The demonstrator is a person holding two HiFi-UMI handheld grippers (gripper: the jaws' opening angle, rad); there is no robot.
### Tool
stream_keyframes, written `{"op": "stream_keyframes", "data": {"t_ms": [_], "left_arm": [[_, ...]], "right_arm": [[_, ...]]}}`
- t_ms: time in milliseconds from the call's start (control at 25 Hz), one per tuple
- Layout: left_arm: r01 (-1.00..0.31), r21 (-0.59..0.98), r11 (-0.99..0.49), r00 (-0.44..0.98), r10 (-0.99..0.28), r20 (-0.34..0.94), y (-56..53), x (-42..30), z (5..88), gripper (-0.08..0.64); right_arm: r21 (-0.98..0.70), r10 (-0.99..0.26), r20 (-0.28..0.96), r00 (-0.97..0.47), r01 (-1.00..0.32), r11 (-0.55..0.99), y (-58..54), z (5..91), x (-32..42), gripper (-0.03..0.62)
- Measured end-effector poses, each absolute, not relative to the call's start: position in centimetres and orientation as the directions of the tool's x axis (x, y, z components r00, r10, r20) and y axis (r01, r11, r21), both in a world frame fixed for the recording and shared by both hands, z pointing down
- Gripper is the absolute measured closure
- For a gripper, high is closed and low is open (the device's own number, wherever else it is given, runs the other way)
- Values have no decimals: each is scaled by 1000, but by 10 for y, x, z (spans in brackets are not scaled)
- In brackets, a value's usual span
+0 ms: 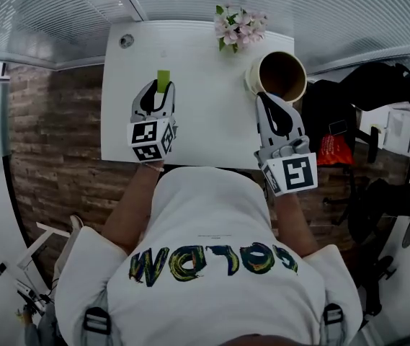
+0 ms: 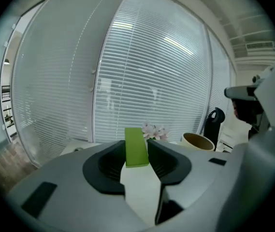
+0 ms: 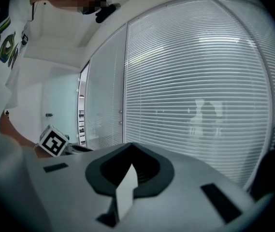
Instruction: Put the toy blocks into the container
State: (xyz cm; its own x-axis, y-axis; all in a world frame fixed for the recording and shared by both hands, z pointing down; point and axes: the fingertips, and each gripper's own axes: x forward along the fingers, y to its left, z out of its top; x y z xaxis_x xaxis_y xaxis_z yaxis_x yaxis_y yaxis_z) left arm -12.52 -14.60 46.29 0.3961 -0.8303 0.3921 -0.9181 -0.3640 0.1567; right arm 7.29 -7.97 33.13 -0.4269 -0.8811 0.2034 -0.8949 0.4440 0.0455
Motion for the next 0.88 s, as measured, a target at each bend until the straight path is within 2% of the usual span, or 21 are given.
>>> {"op": "stream_keyframes", "data": {"t_ms": [280,880], "left_arm": [[-896,161,-414,444,-844,301,-127,-111,400,402],[-783,189,-593,622,-736,268,-113,-24,389,402]], "right_arm": [[50,-889,178,-422,-898,436,-85,314,78,584],[56,-934,201,-296,-948,313,-67,322,132,584]]}}
